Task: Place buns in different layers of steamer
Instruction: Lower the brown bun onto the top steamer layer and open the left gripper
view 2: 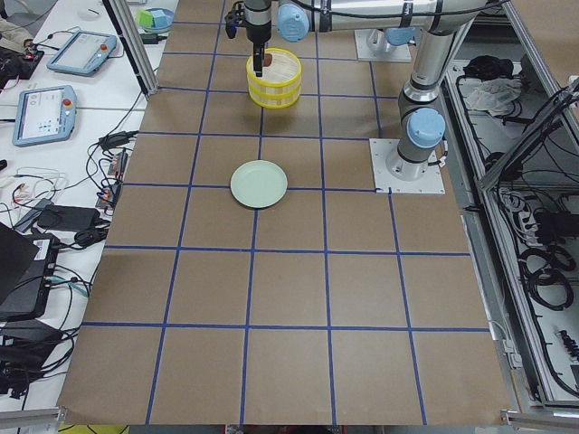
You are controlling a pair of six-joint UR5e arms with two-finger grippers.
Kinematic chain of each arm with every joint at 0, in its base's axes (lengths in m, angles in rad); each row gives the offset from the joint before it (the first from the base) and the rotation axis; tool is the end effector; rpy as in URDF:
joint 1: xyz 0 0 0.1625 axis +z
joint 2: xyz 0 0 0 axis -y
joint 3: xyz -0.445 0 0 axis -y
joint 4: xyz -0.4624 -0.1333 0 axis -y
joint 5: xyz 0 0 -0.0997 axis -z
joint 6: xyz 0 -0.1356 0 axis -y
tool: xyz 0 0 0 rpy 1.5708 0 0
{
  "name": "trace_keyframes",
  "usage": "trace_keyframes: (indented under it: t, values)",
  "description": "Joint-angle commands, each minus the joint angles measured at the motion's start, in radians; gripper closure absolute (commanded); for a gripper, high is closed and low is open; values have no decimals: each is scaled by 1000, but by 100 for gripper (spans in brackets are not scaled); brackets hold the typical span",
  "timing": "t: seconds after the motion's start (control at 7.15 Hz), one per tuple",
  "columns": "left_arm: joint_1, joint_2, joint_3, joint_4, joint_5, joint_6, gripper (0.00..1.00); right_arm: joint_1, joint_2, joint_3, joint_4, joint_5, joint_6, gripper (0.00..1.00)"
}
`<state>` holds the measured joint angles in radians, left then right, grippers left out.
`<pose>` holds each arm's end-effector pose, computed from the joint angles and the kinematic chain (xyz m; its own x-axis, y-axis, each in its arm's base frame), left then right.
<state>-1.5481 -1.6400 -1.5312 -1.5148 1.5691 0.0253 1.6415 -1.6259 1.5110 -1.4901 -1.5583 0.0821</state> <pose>-0.1200 -0.5991 0.4598 -1.0000 0.0026 0.0010 0.0026 0.9996 -0.0264 0.1727 -0.5282 0.5277 -0.9998 0.0109 -0.0153 0.0114 0.9994 -0.0331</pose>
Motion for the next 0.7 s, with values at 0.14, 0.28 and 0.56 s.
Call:
trace_keyframes:
  t: [0.14,0.28,0.56]
  values:
    - [100,100,20,-86,55,30,0,1,0,0,1,0,1,0]
    - [102,117,17,-112,66,30,0,1,0,0,-1,0,1,0]
    - [86,118,6,-108,42,13,0,1,0,0,-1,1,1,0]
